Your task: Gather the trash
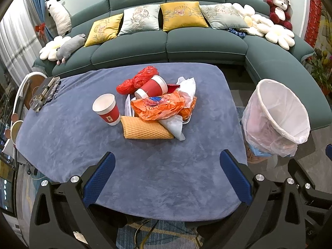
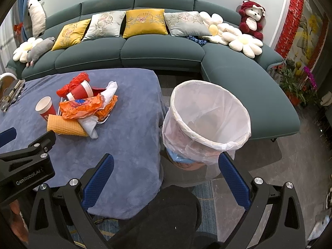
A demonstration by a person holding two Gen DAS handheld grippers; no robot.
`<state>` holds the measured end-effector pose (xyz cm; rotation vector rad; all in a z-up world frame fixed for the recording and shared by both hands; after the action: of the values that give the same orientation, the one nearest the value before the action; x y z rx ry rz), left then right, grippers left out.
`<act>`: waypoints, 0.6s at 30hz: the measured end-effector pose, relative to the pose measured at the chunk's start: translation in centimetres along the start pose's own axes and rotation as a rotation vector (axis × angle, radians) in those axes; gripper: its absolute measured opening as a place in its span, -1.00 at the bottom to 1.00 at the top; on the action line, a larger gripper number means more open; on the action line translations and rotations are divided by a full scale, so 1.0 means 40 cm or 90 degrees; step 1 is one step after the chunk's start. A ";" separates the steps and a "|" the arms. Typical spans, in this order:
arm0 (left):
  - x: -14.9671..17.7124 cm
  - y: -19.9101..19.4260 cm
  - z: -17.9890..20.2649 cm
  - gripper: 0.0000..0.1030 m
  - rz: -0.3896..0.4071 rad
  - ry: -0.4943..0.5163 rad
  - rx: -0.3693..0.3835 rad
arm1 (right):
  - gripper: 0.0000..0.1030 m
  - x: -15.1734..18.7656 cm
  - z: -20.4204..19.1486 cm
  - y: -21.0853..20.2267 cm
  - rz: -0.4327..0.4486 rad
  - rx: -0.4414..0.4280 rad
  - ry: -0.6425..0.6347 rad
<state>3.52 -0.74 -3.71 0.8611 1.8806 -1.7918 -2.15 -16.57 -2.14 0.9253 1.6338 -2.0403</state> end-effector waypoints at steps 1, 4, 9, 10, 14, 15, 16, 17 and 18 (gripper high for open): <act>0.000 0.000 0.000 0.87 -0.001 0.000 0.001 | 0.87 -0.008 0.003 -0.001 0.000 0.001 -0.001; 0.007 0.003 -0.002 0.87 -0.001 -0.001 0.001 | 0.87 -0.009 0.004 -0.002 -0.001 0.000 0.000; 0.005 -0.001 -0.001 0.87 0.000 0.000 -0.001 | 0.87 0.006 0.013 0.002 -0.001 0.001 0.002; 0.005 -0.001 -0.002 0.87 0.001 -0.001 0.000 | 0.87 0.005 0.016 0.001 -0.001 0.001 0.001; 0.010 0.001 0.002 0.87 -0.001 -0.004 0.001 | 0.87 0.006 0.014 0.002 -0.001 0.002 0.002; 0.010 0.000 0.002 0.87 -0.001 -0.005 0.001 | 0.87 0.006 0.015 0.002 -0.001 0.001 0.002; 0.011 -0.001 0.002 0.87 -0.001 -0.005 0.001 | 0.87 0.006 0.013 0.002 0.000 0.001 0.002; 0.012 -0.002 0.003 0.87 -0.001 -0.005 0.001 | 0.87 0.006 0.014 0.002 -0.001 0.002 0.001; 0.012 -0.003 0.004 0.87 -0.001 -0.005 0.001 | 0.87 0.006 0.013 0.002 -0.001 0.001 0.001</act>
<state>3.08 -0.81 -3.97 0.8520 1.8770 -1.7950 -2.42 -17.07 -2.30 0.9268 1.6339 -2.0434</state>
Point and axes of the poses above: each gripper's, at about its wrist camera, not at the fingertips, and y roughly the way its jaws point, z to its right, x to its underside, the point moved 6 cm from there along y, roughly the way its jaws point, and after that the axes turned 6 degrees about z, right-handed, at the moved point
